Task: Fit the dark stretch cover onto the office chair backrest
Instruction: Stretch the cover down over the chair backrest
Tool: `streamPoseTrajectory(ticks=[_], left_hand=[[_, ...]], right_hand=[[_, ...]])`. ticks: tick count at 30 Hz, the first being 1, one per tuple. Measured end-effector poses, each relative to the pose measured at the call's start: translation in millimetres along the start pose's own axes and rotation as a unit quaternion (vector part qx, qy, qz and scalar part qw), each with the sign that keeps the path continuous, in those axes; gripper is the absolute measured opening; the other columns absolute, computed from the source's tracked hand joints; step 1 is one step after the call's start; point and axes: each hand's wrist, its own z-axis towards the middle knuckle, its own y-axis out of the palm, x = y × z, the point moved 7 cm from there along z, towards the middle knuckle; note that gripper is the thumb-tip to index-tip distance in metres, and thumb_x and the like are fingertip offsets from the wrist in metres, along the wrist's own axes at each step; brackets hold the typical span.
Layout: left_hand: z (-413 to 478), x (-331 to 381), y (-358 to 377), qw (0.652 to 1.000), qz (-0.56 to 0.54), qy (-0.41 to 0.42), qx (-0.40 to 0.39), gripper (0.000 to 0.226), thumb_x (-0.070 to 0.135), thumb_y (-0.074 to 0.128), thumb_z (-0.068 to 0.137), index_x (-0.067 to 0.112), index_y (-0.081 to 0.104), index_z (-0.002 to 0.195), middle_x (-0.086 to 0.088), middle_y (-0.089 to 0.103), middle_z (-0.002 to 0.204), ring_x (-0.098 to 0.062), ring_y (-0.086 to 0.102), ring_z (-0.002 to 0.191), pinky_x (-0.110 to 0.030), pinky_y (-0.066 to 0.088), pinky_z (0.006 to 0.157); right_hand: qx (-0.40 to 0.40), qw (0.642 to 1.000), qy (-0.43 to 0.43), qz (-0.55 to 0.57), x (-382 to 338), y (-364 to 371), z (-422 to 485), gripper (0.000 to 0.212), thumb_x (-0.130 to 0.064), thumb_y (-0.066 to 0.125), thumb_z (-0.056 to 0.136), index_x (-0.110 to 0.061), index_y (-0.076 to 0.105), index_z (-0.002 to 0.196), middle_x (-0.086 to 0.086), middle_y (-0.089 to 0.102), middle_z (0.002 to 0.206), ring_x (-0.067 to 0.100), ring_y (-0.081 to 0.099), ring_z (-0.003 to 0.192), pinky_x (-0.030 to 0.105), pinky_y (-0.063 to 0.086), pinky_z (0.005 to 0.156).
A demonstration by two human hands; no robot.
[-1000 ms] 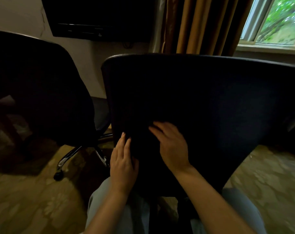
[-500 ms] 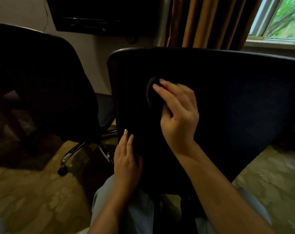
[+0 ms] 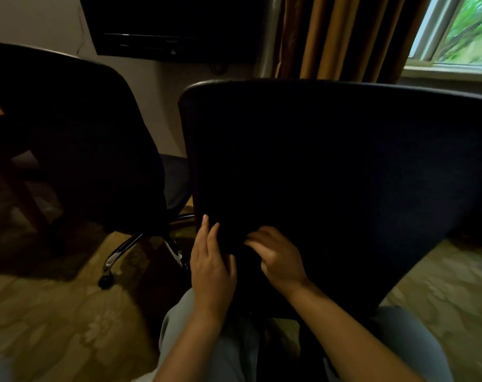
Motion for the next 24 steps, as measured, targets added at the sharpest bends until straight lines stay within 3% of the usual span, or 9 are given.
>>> streamPoseTrajectory(ticks=[3, 6, 7, 9, 12, 16, 19, 24], left_hand=[[1, 7, 4, 1.000, 0.001, 0.014, 0.006, 0.068, 0.006, 0.067, 0.082, 0.009, 0.037, 0.143, -0.002, 0.021, 0.157, -0.018, 0.023, 0.143, -0.036, 0.024, 0.114], [-1, 17, 8, 0.999, 0.006, 0.043, 0.008, 0.068, 0.005, 0.066, 0.082, 0.007, 0.036, 0.143, -0.007, 0.023, 0.156, -0.022, 0.027, 0.141, -0.039, 0.029, 0.112], [-2, 21, 10, 0.999, 0.008, 0.053, 0.007, 0.068, 0.005, 0.066, 0.082, 0.007, 0.035, 0.143, -0.008, 0.024, 0.155, -0.022, 0.027, 0.140, -0.039, 0.029, 0.111], [-4, 27, 14, 0.998, 0.012, 0.067, 0.003, 0.068, 0.006, 0.065, 0.082, 0.007, 0.035, 0.143, -0.009, 0.027, 0.154, -0.023, 0.029, 0.140, -0.039, 0.029, 0.111], [-6, 35, 16, 0.996, 0.023, 0.083, 0.003, 0.058, 0.016, 0.050, 0.087, 0.008, 0.035, 0.142, -0.009, 0.028, 0.154, -0.023, 0.030, 0.139, -0.036, 0.027, 0.113], [-10, 39, 20, 0.995, 0.032, 0.097, -0.004, 0.059, 0.020, 0.045, 0.086, 0.009, 0.034, 0.143, -0.009, 0.028, 0.154, -0.023, 0.029, 0.140, -0.042, 0.033, 0.111], [-12, 44, 25, 0.994, 0.032, 0.100, -0.012, 0.060, 0.019, 0.045, 0.085, 0.010, 0.033, 0.144, -0.010, 0.028, 0.154, -0.024, 0.029, 0.140, -0.047, 0.036, 0.110], [-14, 59, 39, 0.990, 0.035, 0.132, -0.033, 0.060, 0.025, 0.043, 0.088, 0.009, 0.033, 0.145, -0.008, 0.021, 0.157, -0.021, 0.022, 0.143, -0.046, 0.030, 0.113]], right_hand=[[0.163, 0.986, -0.041, -0.017, -6, -64, 12, 0.024, -0.007, 0.055, 0.085, -0.005, 0.073, 0.101, 0.010, 0.070, 0.106, 0.023, 0.052, 0.105, 0.029, 0.044, 0.095], [0.335, 0.942, -0.002, -0.021, -11, -130, 23, 0.031, -0.015, 0.046, 0.100, -0.006, 0.075, 0.099, 0.006, 0.070, 0.106, 0.022, 0.057, 0.104, 0.026, 0.045, 0.096], [0.357, 0.934, 0.005, -0.020, -8, -138, 23, 0.035, -0.016, 0.041, 0.102, -0.005, 0.075, 0.098, 0.007, 0.070, 0.106, 0.022, 0.057, 0.104, 0.028, 0.046, 0.095], [0.310, 0.950, -0.019, -0.041, 1, -126, 23, 0.032, -0.014, 0.042, 0.099, -0.004, 0.072, 0.103, 0.010, 0.069, 0.109, 0.024, 0.057, 0.107, 0.031, 0.043, 0.100], [0.175, 0.965, -0.099, -0.166, 17, -68, -4, 0.023, -0.020, 0.055, 0.093, -0.007, 0.072, 0.102, 0.009, 0.069, 0.110, 0.026, 0.062, 0.108, 0.035, 0.039, 0.106], [0.082, 0.984, -0.056, -0.148, 44, -32, -42, 0.028, -0.021, 0.048, 0.090, -0.010, 0.073, 0.098, 0.006, 0.071, 0.106, 0.023, 0.061, 0.104, 0.032, 0.041, 0.100], [0.129, 0.987, -0.025, -0.096, 50, -55, -49, 0.031, -0.019, 0.046, 0.092, -0.009, 0.075, 0.092, 0.006, 0.072, 0.100, 0.021, 0.053, 0.102, 0.034, 0.045, 0.087], [0.370, 0.927, 0.027, -0.058, 45, -170, -38, 0.028, -0.004, 0.047, 0.097, -0.002, 0.075, 0.094, 0.012, 0.067, 0.105, 0.024, 0.056, 0.102, 0.027, 0.044, 0.096]])
